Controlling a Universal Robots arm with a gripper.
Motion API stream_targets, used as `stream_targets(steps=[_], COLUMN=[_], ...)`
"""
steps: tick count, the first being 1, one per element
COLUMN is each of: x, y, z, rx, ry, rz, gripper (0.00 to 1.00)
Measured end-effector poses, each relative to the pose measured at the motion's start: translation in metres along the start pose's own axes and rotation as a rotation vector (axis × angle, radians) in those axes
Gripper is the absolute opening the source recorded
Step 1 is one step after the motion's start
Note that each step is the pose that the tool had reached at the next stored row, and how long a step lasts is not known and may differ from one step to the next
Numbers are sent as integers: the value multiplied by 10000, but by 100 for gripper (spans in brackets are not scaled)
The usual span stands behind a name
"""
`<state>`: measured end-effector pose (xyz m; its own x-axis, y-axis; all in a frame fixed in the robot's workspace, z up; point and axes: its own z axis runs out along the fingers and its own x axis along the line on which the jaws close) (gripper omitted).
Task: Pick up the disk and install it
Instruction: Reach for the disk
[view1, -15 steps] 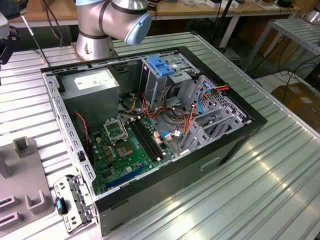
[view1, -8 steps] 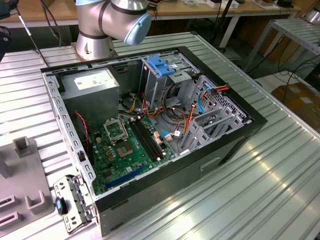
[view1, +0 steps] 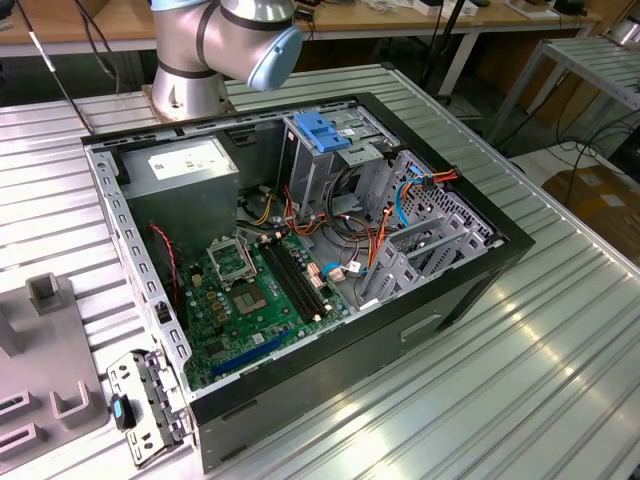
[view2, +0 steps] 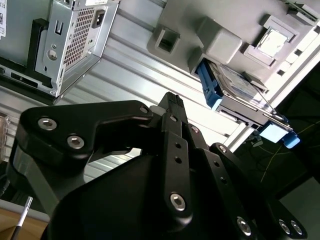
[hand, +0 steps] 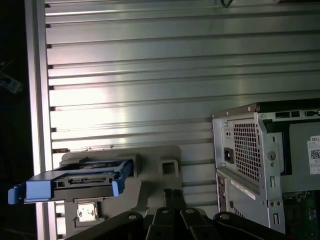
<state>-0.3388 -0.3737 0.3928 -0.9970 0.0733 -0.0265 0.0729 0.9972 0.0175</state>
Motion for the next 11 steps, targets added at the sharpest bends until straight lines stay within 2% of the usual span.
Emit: stream_targets(steps=[3, 11], x=[57, 265], y=[-4, -19], z=[-2, -7], rx=[0, 1], ry=[0, 3], rz=[-1, 1], gripper=[11, 11])
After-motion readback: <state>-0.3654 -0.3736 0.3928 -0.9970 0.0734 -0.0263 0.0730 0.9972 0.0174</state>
